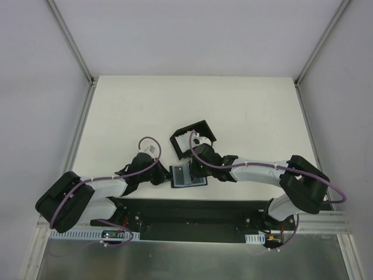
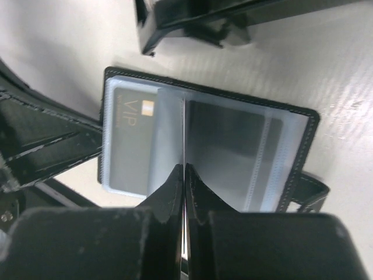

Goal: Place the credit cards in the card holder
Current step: Insert the credit card into the card holder, then close the card holder at the center of the board.

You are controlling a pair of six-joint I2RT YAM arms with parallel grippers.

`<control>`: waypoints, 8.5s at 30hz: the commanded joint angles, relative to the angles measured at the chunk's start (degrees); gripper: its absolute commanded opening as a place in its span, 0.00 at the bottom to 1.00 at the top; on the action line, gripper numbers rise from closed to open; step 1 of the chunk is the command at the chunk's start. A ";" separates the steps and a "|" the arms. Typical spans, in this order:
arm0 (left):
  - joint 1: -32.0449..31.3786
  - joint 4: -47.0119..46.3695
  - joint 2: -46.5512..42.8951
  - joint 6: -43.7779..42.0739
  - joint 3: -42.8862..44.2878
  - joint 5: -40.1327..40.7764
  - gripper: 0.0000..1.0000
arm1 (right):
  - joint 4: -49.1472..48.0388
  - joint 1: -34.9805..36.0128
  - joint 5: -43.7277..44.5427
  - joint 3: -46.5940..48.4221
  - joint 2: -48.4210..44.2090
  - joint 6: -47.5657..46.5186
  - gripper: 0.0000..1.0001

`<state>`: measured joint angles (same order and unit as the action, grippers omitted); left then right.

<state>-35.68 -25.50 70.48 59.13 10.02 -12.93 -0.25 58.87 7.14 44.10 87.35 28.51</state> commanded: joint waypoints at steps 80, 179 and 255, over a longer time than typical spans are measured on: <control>-0.62 12.14 6.52 -4.82 -1.23 4.49 0.00 | -34.07 -2.27 -5.31 -22.57 0.38 18.52 0.29; -0.62 32.00 -11.85 -12.29 10.81 3.78 0.00 | 15.99 5.20 9.82 0.82 -4.99 2.34 0.14; -13.45 25.76 10.38 -22.58 24.87 2.29 0.06 | 1.04 4.94 10.00 -5.43 -11.06 2.60 0.04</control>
<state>-48.45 1.50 78.94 36.60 34.79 -10.28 1.17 63.68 17.69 35.81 78.28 32.36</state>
